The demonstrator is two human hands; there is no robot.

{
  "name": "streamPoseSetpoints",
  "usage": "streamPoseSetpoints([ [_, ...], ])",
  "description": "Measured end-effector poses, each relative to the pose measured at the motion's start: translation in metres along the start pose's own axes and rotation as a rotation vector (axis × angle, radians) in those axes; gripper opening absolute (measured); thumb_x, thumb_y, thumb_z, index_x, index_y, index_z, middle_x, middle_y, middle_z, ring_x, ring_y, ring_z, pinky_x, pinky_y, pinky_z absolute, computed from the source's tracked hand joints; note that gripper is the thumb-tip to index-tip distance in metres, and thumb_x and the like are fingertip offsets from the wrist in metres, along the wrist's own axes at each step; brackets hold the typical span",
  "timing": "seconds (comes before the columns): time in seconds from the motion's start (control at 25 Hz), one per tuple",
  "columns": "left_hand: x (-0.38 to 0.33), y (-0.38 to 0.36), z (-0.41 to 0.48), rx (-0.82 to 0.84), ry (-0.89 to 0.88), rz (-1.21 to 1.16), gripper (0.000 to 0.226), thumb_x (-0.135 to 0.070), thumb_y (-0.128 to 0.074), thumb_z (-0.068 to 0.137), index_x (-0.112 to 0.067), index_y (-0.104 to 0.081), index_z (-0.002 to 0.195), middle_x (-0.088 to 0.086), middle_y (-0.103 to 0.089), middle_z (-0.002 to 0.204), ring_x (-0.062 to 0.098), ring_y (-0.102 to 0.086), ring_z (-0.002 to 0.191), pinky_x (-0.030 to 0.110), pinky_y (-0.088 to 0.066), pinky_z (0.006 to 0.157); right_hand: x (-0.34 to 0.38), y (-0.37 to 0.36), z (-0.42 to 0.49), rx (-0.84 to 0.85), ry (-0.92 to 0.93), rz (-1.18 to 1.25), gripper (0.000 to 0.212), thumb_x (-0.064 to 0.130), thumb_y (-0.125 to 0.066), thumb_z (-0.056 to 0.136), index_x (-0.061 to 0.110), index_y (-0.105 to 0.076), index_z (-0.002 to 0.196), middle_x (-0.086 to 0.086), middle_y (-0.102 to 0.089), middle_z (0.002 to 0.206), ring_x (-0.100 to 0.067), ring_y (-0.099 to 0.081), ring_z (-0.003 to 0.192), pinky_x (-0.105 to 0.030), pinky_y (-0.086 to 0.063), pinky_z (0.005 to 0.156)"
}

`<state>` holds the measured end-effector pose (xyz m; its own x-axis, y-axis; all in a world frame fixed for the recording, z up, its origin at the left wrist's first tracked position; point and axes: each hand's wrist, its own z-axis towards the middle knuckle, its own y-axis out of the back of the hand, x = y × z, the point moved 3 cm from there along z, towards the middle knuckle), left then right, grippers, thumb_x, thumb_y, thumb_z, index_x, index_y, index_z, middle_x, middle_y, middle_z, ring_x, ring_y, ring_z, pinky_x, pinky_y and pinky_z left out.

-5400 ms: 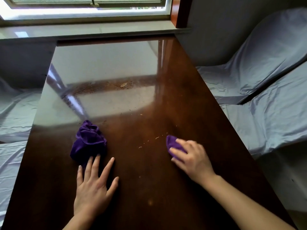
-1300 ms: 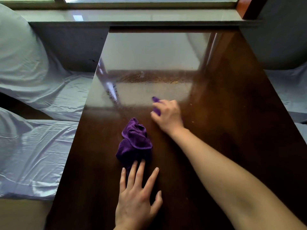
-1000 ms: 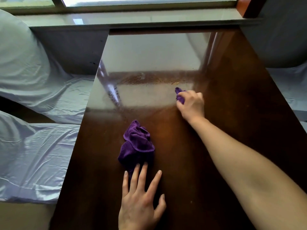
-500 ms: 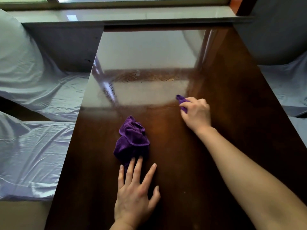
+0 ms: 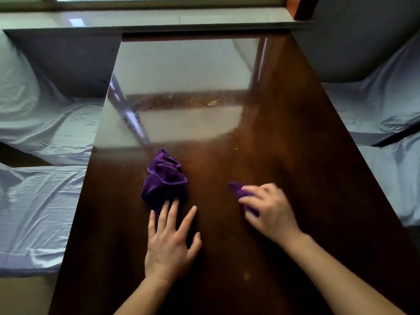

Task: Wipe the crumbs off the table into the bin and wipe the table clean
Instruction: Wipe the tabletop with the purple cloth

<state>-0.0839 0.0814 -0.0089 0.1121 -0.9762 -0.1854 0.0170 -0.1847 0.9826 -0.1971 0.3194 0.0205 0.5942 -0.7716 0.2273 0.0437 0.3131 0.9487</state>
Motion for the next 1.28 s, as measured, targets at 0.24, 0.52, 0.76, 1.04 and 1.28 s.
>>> streamPoseSetpoints([
  [0.24, -0.001, 0.001, 0.0, -0.004, -0.001, 0.018, 0.063, -0.056, -0.043, 0.084, -0.038, -0.038, 0.145, 0.012, -0.03, 0.157, 0.029, -0.018, 0.148, 0.057, -0.014, 0.118, 0.008, -0.001, -0.008, -0.191, -0.461, 0.054, 0.027, 0.023, -0.075, 0.074, 0.027, -0.075, 0.1, 0.004, -0.069, 0.122, -0.033, -0.058, 0.091, -0.044, -0.049, 0.08],
  [0.52, 0.0, 0.0, -0.001, -0.024, 0.0, 0.026, 0.064, -0.059, -0.038, 0.085, -0.04, -0.036, 0.145, 0.01, -0.029, 0.158, 0.027, -0.015, 0.149, 0.055, -0.012, 0.119, 0.025, 0.004, -0.088, -0.04, -0.023, 0.053, 0.041, 0.03, -0.072, 0.074, 0.032, -0.069, 0.115, 0.005, -0.065, 0.129, -0.026, -0.06, 0.093, -0.04, -0.051, 0.078],
  [0.76, -0.002, -0.003, 0.0, -0.027, 0.013, 0.055, 0.064, -0.059, -0.033, 0.086, -0.04, -0.031, 0.147, 0.009, -0.023, 0.161, 0.026, -0.009, 0.15, 0.054, -0.007, 0.12, -0.155, 0.055, -0.102, -0.134, -0.71, -0.175, 0.033, 0.024, -0.068, 0.087, 0.013, -0.066, 0.119, -0.017, -0.064, 0.125, -0.043, -0.057, 0.099, -0.044, -0.043, 0.088],
  [1.04, -0.003, -0.003, -0.003, -0.022, 0.012, 0.062, 0.064, -0.059, -0.027, 0.087, -0.039, -0.027, 0.148, 0.009, -0.017, 0.162, 0.026, -0.002, 0.15, 0.054, -0.001, 0.12, 0.003, 0.018, -0.127, -0.195, -0.46, -0.005, 0.027, 0.023, -0.076, 0.078, 0.022, -0.074, 0.106, -0.005, -0.068, 0.124, -0.034, -0.062, 0.09, -0.043, -0.049, 0.081],
  [1.28, 0.0, 0.004, -0.001, 0.099, -0.017, -0.016, 0.062, -0.059, -0.029, 0.092, -0.043, -0.014, 0.15, 0.003, -0.001, 0.165, 0.02, 0.015, 0.149, 0.05, 0.009, 0.119, 0.05, 0.026, -0.186, -0.046, -0.124, -0.039, 0.036, 0.032, -0.071, 0.078, 0.03, -0.071, 0.114, 0.004, -0.065, 0.131, -0.026, -0.059, 0.093, -0.04, -0.053, 0.076],
])
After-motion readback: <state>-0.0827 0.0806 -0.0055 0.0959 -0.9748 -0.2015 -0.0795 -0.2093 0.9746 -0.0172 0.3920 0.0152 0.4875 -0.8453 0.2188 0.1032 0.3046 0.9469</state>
